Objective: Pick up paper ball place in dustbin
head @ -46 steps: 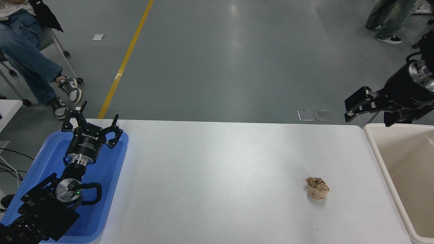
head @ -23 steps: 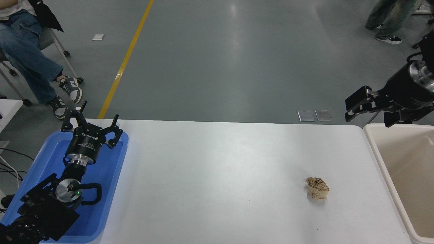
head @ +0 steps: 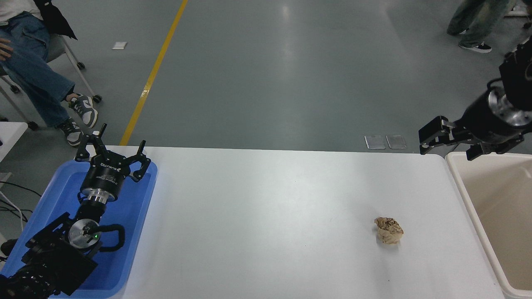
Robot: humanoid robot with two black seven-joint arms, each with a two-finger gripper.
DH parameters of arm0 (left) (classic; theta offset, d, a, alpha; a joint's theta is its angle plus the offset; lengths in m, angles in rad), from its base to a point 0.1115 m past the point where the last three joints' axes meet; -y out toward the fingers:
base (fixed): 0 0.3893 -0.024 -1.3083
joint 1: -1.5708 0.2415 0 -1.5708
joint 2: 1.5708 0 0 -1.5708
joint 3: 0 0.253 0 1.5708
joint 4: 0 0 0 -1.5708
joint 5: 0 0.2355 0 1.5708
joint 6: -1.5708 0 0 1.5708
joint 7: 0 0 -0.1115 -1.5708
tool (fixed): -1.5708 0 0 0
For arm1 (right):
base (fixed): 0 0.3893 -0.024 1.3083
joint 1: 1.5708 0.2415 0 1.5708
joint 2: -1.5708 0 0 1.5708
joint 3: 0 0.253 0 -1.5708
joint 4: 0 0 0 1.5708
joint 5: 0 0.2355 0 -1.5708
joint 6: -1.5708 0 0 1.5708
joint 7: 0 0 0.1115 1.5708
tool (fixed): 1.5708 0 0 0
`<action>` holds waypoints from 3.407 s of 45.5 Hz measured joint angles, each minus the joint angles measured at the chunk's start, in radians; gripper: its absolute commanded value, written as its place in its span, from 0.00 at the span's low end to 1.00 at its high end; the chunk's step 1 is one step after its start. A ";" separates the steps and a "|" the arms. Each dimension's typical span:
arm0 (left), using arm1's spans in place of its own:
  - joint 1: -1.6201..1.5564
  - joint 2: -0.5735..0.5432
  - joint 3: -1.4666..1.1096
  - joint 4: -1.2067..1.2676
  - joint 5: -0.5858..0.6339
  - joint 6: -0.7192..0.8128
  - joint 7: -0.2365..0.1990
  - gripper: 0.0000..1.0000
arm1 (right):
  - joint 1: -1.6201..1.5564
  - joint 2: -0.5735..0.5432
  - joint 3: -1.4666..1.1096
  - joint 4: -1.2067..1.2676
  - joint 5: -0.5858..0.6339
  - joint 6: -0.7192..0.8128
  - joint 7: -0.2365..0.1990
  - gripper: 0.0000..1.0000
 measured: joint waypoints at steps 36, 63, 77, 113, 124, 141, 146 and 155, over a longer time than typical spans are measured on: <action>0.000 0.000 0.000 0.000 0.000 0.000 0.000 1.00 | -0.476 0.179 0.119 -0.101 -0.094 -0.375 0.007 1.00; 0.000 0.000 0.000 0.000 0.000 0.000 0.000 1.00 | -0.656 0.226 0.140 -0.196 -0.097 -0.460 0.008 1.00; 0.000 0.000 0.000 0.000 0.000 0.000 0.000 1.00 | -0.692 0.237 0.148 -0.203 -0.096 -0.486 0.009 0.77; 0.000 0.000 0.000 0.000 0.000 0.000 0.000 1.00 | -0.626 0.228 0.108 -0.183 -0.242 -0.497 0.050 0.00; 0.000 0.000 0.000 0.000 0.000 0.000 0.000 1.00 | -0.447 0.152 0.071 -0.071 -0.252 -0.442 0.051 0.00; 0.000 0.000 0.000 0.000 0.000 0.000 0.000 1.00 | -0.063 0.064 0.044 0.039 -0.254 -0.178 0.051 0.00; 0.000 0.000 0.000 0.000 0.000 0.000 0.000 1.00 | 0.031 0.049 0.039 0.055 -0.254 -0.121 0.051 0.00; 0.000 0.000 0.000 0.000 0.000 0.000 0.000 1.00 | 0.166 0.015 0.033 0.087 -0.256 -0.044 0.050 0.00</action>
